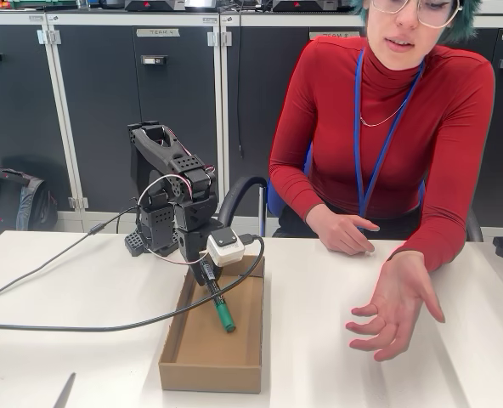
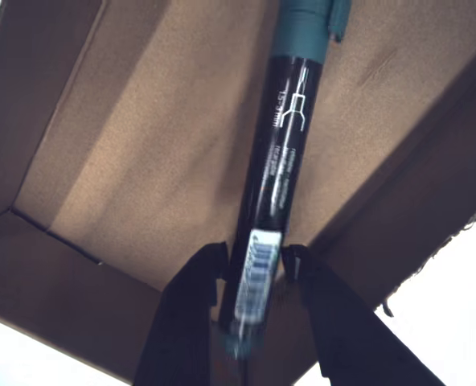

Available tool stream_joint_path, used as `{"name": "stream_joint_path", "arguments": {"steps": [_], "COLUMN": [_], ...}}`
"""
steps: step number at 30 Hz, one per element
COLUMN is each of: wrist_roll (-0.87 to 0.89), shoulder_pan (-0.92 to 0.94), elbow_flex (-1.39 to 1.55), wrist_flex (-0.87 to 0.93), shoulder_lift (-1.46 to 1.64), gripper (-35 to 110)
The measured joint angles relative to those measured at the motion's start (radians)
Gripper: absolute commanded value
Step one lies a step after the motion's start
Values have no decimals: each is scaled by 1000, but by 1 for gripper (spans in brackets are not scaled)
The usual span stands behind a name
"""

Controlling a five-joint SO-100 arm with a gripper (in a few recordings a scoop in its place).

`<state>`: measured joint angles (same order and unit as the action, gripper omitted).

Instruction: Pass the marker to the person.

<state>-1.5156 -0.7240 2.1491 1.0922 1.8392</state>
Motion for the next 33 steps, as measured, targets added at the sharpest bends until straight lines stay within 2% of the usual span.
{"name": "stream_joint_path", "arguments": {"steps": [26, 33], "wrist_roll": [-6, -8], "shoulder_pan": [66, 100], "elbow_flex": [34, -14], "wrist_flex": [-58, -77], "shoulder_lift": [-67, -152], "gripper": [21, 4]}}
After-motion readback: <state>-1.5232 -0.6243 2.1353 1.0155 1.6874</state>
